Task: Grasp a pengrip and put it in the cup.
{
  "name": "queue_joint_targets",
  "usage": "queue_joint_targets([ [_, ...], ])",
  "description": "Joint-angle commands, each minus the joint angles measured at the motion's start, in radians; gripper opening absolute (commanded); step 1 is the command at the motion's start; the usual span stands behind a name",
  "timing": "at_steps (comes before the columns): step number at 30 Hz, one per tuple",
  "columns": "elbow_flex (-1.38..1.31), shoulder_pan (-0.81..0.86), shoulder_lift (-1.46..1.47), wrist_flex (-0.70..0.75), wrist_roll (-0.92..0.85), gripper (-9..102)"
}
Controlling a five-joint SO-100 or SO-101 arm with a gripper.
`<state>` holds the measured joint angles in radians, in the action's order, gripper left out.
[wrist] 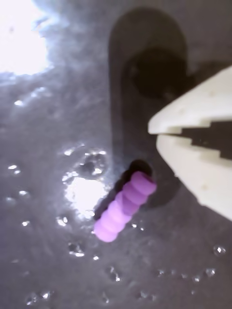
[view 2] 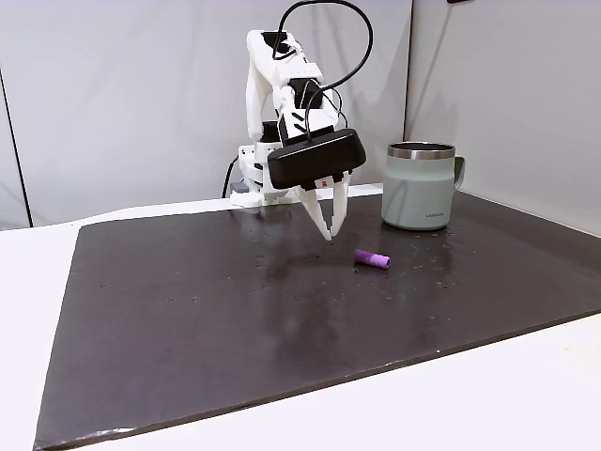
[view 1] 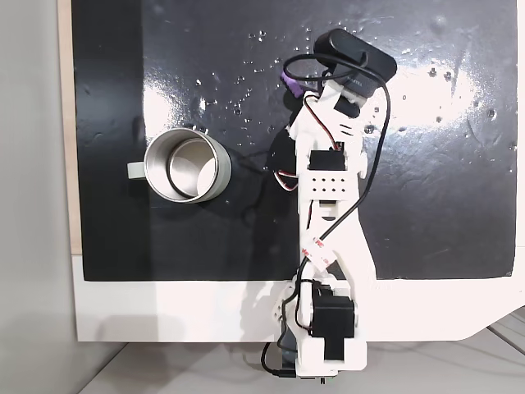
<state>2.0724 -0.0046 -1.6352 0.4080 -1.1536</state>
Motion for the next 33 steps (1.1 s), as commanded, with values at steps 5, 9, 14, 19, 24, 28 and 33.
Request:
queue_joint_targets([
  [5, -0.261, -0.032, 0.089, 0.147, -0.199, 11],
  [9, -0.413, -0.046, 0.156, 0.278, -0.281, 16],
  [14, -0.601, -0.067, 0.236, 0.512, -0.420, 21],
  [19, -0.680, -0.080, 0.288, 0.637, -0.594, 23],
  [24, -0.788, -0.086, 0.345, 0.764, -0.721, 23],
  [28, -0.854, -0.084, 0.410, 0.762, -0.767, 24],
  [33, -0.933, -0.081, 0.486, 0.730, -0.804, 24],
])
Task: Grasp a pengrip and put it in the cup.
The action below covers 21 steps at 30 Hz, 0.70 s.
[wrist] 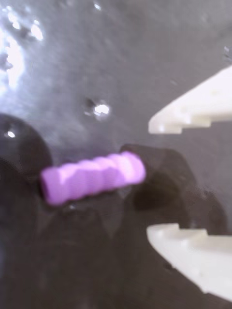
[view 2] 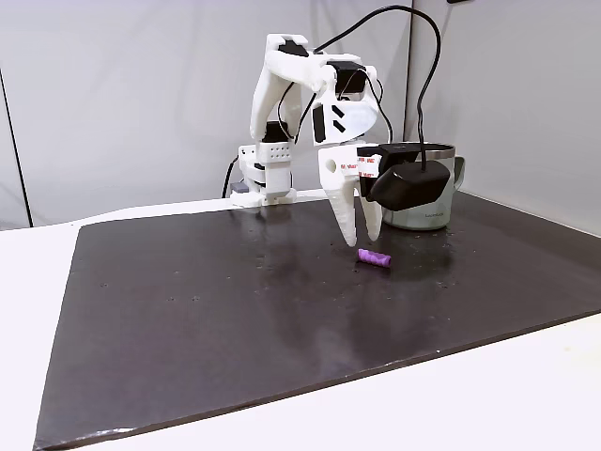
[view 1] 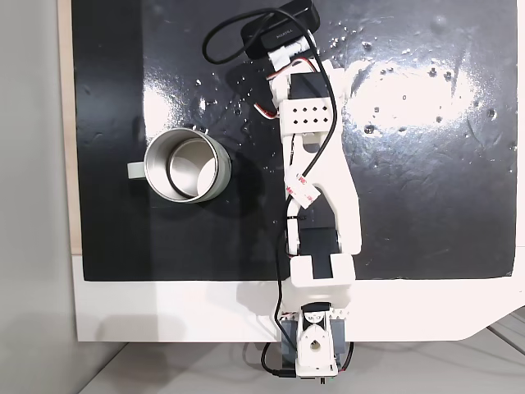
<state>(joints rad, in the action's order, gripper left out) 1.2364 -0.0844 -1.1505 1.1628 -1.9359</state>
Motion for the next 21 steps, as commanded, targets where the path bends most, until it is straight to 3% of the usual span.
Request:
queue_joint_targets([
  [1, -0.101, -0.002, 0.017, -0.038, -0.031, 24],
  [9, -0.086, -0.011, 0.114, -0.101, -0.032, 22],
  [17, 0.003, -0.009, 0.121, -0.176, -0.003, 2],
  [21, 0.005, -0.006, 0.118, -0.176, 0.021, 0],
])
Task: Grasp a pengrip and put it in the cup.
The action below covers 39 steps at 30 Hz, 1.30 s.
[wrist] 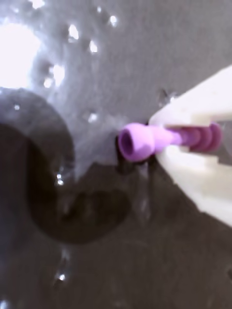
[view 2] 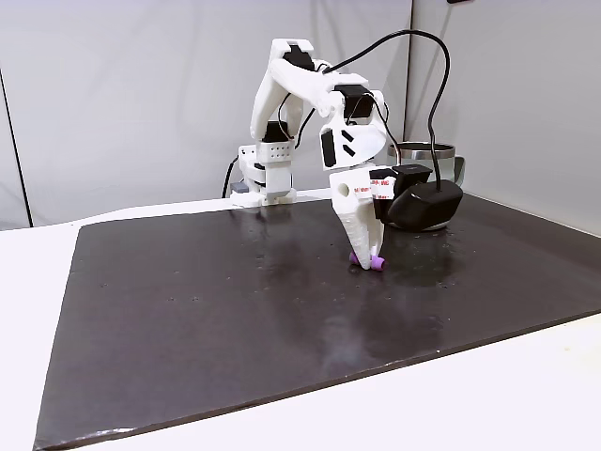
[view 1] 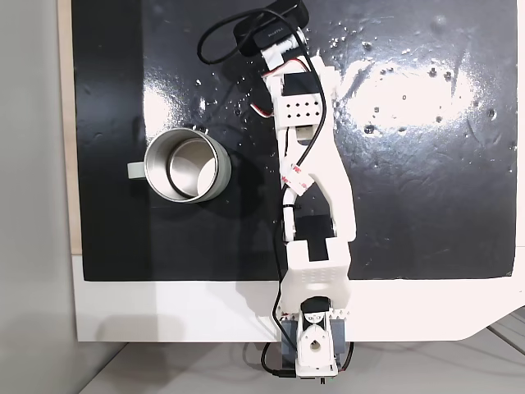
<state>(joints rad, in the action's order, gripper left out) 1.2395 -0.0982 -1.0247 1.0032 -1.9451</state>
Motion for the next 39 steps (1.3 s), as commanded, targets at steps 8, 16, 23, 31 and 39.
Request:
queue_joint_targets([
  [8, -0.133, -0.008, -0.115, 0.215, 0.241, 0],
  [16, -0.278, -0.026, -0.325, 0.506, 0.414, 0],
  [23, -0.308, -0.103, -0.500, 0.693, 0.598, 0],
  [31, -0.302, -0.238, -0.569, 0.727, 0.890, 0],
  [39, -0.311, -0.396, -0.558, 0.736, 1.209, 0],
])
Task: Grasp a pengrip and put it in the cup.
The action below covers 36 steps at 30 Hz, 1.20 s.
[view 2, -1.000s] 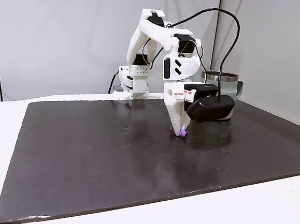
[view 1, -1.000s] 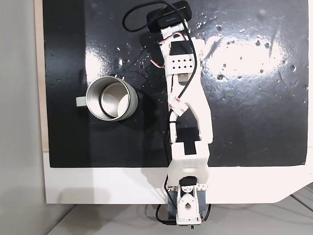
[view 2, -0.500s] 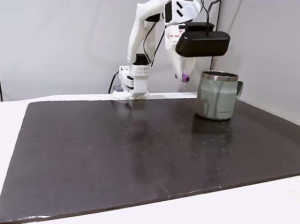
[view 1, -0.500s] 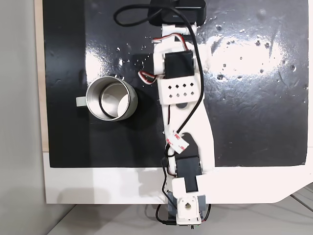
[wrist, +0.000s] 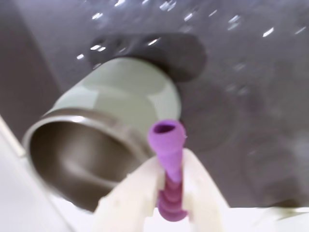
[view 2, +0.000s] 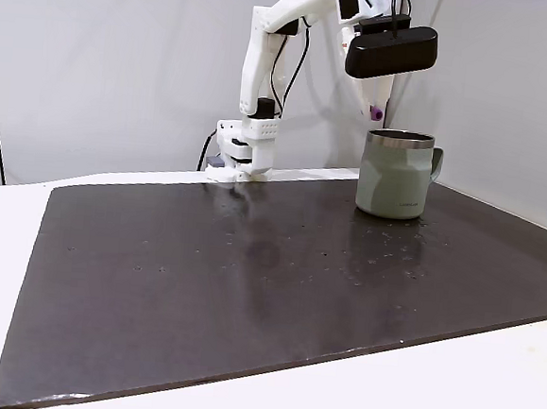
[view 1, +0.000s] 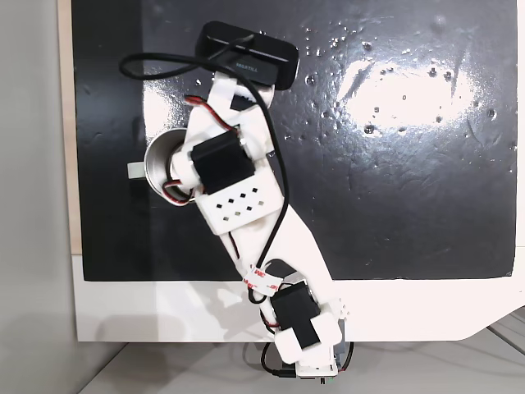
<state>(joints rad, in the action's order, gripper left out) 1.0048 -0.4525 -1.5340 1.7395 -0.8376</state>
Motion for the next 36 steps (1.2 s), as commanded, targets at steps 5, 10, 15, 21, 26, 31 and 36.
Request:
queue_joint_targets([
  [5, -0.078, -0.141, -0.048, 0.009, 0.230, 0],
  [10, -0.095, -0.210, -0.032, -0.006, 0.327, 0],
  [15, -0.153, -0.259, 0.015, 0.037, 0.377, 0],
  [21, -0.153, -0.261, 0.017, 0.058, 0.383, 8],
  [26, -0.153, -0.255, 0.011, 0.067, 0.371, 31],
  [31, -0.153, -0.253, 0.003, 0.077, 0.373, 32],
  [36, -0.150, -0.252, -0.003, 0.080, 0.364, 32],
])
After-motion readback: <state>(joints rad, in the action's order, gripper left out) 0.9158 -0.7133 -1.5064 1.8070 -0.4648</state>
